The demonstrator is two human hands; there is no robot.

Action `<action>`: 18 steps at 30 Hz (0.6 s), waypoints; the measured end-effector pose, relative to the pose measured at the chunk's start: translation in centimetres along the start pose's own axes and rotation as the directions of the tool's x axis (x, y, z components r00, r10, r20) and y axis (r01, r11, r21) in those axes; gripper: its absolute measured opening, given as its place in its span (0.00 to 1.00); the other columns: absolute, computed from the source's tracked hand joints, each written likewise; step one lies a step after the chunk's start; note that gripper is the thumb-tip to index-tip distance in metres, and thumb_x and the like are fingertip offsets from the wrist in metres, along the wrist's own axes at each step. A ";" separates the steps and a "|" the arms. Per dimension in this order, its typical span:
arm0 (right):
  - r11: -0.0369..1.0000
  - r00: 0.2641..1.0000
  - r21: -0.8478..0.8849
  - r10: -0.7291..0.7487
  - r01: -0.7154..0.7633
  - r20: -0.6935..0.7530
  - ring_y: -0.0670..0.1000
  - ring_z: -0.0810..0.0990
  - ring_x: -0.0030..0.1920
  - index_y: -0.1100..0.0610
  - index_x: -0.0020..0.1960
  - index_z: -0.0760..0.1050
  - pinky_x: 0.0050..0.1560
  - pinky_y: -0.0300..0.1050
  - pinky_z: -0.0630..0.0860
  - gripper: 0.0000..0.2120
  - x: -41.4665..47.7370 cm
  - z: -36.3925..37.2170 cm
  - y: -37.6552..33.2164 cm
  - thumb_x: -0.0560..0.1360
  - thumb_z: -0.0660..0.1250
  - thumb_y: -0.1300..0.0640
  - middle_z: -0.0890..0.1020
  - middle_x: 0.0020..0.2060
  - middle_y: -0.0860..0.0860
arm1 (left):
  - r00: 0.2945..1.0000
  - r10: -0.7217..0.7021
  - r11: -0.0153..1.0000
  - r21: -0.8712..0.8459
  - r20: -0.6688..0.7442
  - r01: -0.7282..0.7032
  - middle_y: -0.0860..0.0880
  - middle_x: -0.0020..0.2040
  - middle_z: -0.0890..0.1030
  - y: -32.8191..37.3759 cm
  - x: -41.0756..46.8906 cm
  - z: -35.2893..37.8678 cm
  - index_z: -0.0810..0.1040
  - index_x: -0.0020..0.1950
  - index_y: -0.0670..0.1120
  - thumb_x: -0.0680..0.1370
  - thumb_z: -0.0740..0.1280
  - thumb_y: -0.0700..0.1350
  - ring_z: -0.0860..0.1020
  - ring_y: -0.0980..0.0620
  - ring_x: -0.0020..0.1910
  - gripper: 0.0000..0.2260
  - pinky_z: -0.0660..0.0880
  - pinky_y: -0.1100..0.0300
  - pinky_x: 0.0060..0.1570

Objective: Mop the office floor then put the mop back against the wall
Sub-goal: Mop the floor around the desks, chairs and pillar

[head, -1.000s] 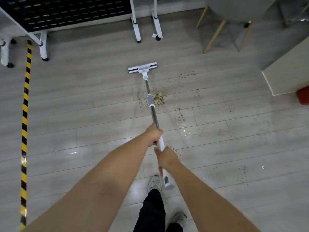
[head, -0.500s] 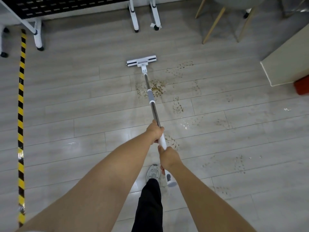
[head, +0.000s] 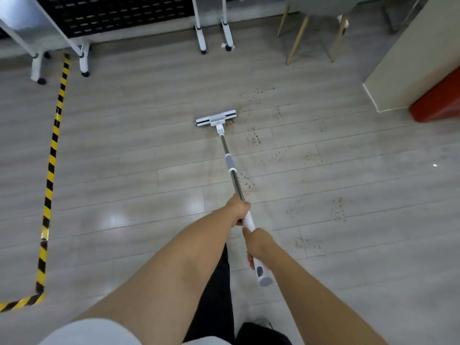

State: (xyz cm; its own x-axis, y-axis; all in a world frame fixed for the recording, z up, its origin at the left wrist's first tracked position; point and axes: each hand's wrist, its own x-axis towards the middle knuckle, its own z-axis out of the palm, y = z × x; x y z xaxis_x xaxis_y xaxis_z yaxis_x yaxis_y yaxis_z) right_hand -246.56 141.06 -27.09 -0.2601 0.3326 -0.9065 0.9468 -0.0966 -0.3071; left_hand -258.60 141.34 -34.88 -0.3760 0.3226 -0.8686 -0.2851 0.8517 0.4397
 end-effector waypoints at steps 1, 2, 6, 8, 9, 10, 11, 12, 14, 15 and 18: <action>1.000 1.000 0.017 0.015 -0.015 0.011 0.50 0.76 0.26 0.60 0.52 0.73 0.30 0.41 0.73 0.20 -1.5 0.6 2.2 0.86 0.51 0.46 0.79 0.32 0.54 | 1.000 -0.006 1.000 -0.005 0.008 0.006 0.43 0.60 0.76 -1.7 -1.4 1.5 0.64 0.73 0.49 0.83 0.61 0.43 0.79 0.42 0.55 0.19 0.82 0.51 0.41; 0.999 0.999 0.039 0.027 -0.028 0.017 0.49 0.76 0.24 0.60 0.51 0.73 0.29 0.41 0.74 0.20 -2.8 1.1 4.1 0.86 0.51 0.46 0.78 0.31 0.54 | 1.000 -0.012 1.000 -0.011 0.016 0.013 0.43 0.60 0.76 -3.2 -2.8 2.8 0.64 0.74 0.49 0.83 0.61 0.43 0.79 0.42 0.55 0.20 0.81 0.52 0.38; 0.999 0.999 0.032 0.030 -0.031 0.023 0.48 0.75 0.21 0.59 0.46 0.71 0.23 0.36 0.70 0.21 -6.9 2.8 8.9 0.86 0.50 0.45 0.78 0.29 0.53 | 0.999 -0.036 0.999 -0.009 0.028 0.036 0.43 0.60 0.76 -7.0 -6.9 5.6 0.62 0.75 0.50 0.83 0.61 0.44 0.78 0.43 0.54 0.21 0.80 0.53 0.35; 0.998 1.000 0.058 0.023 -0.024 0.020 0.49 0.75 0.22 0.58 0.46 0.70 0.24 0.37 0.71 0.21 -8.1 3.2 9.3 0.86 0.50 0.46 0.78 0.30 0.54 | 0.999 -0.035 0.999 -0.003 0.023 0.036 0.42 0.60 0.76 -7.5 -8.1 5.6 0.62 0.75 0.49 0.83 0.61 0.44 0.78 0.43 0.53 0.21 0.79 0.54 0.33; 0.998 1.000 0.066 0.019 -0.021 0.017 0.49 0.75 0.22 0.58 0.46 0.70 0.24 0.37 0.71 0.20 -8.5 3.3 9.1 0.86 0.50 0.46 0.78 0.31 0.54 | 0.999 -0.031 1.000 -0.001 0.019 0.031 0.42 0.60 0.76 -7.5 -8.5 5.4 0.62 0.75 0.49 0.83 0.61 0.44 0.78 0.43 0.52 0.20 0.79 0.55 0.33; 0.998 1.000 0.063 0.018 -0.018 0.014 0.49 0.75 0.23 0.59 0.47 0.71 0.23 0.37 0.70 0.20 -8.7 3.4 8.7 0.86 0.50 0.46 0.78 0.32 0.54 | 0.999 -0.029 1.000 0.002 0.016 0.029 0.42 0.59 0.76 -7.3 -8.6 5.0 0.63 0.74 0.48 0.83 0.61 0.44 0.78 0.43 0.52 0.20 0.79 0.55 0.33; 0.998 1.000 0.057 0.012 -0.012 0.013 0.49 0.75 0.24 0.59 0.48 0.71 0.23 0.36 0.69 0.20 -8.7 3.3 8.2 0.86 0.50 0.46 0.78 0.33 0.54 | 1.000 -0.028 1.000 0.004 0.013 0.028 0.42 0.58 0.76 -7.1 -8.5 4.6 0.64 0.73 0.48 0.83 0.61 0.44 0.79 0.43 0.52 0.19 0.79 0.54 0.34; 0.999 1.000 0.054 0.007 -0.008 0.011 0.49 0.75 0.24 0.60 0.50 0.72 0.22 0.36 0.69 0.20 -8.5 3.2 7.6 0.86 0.50 0.46 0.79 0.34 0.55 | 1.000 -0.028 1.000 0.005 0.011 0.028 0.42 0.58 0.76 -6.8 -8.4 4.1 0.64 0.72 0.48 0.83 0.62 0.44 0.79 0.42 0.53 0.18 0.80 0.53 0.37; 0.998 1.000 0.070 0.007 -0.008 0.020 0.49 0.75 0.22 0.61 0.53 0.72 0.21 0.35 0.68 0.20 -7.9 2.9 6.5 0.86 0.51 0.47 0.79 0.33 0.56 | 0.999 -0.035 0.999 -0.017 0.017 0.035 0.42 0.58 0.76 -6.1 -7.7 3.3 0.65 0.71 0.47 0.83 0.63 0.44 0.79 0.42 0.53 0.17 0.82 0.51 0.40; 0.997 1.000 0.078 0.004 -0.006 0.023 0.49 0.75 0.20 0.62 0.53 0.72 0.20 0.35 0.68 0.20 -7.6 2.7 6.0 0.86 0.51 0.47 0.79 0.32 0.56 | 0.999 -0.037 0.998 -0.042 0.020 0.038 0.42 0.58 0.76 -5.8 -7.5 2.9 0.65 0.72 0.48 0.82 0.63 0.44 0.79 0.42 0.52 0.18 0.82 0.51 0.40; 0.997 1.000 0.078 0.005 -0.008 0.031 0.48 0.74 0.18 0.62 0.52 0.72 0.21 0.36 0.68 0.20 -5.6 2.2 3.6 0.86 0.52 0.47 0.78 0.31 0.55 | 0.998 -0.055 0.992 -0.115 0.033 0.058 0.42 0.57 0.77 -4.2 -5.5 1.4 0.64 0.74 0.51 0.82 0.63 0.43 0.81 0.41 0.52 0.21 0.83 0.47 0.44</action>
State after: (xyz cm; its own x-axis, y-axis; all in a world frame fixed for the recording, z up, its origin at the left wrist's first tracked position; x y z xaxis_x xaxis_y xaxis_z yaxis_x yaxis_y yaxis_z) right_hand -242.12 136.78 -23.75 -0.2607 0.3030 -0.9166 0.9311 -0.1721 -0.3217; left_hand -254.11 136.53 -32.25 -0.3303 0.2892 -0.8985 -0.4062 0.8157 0.4118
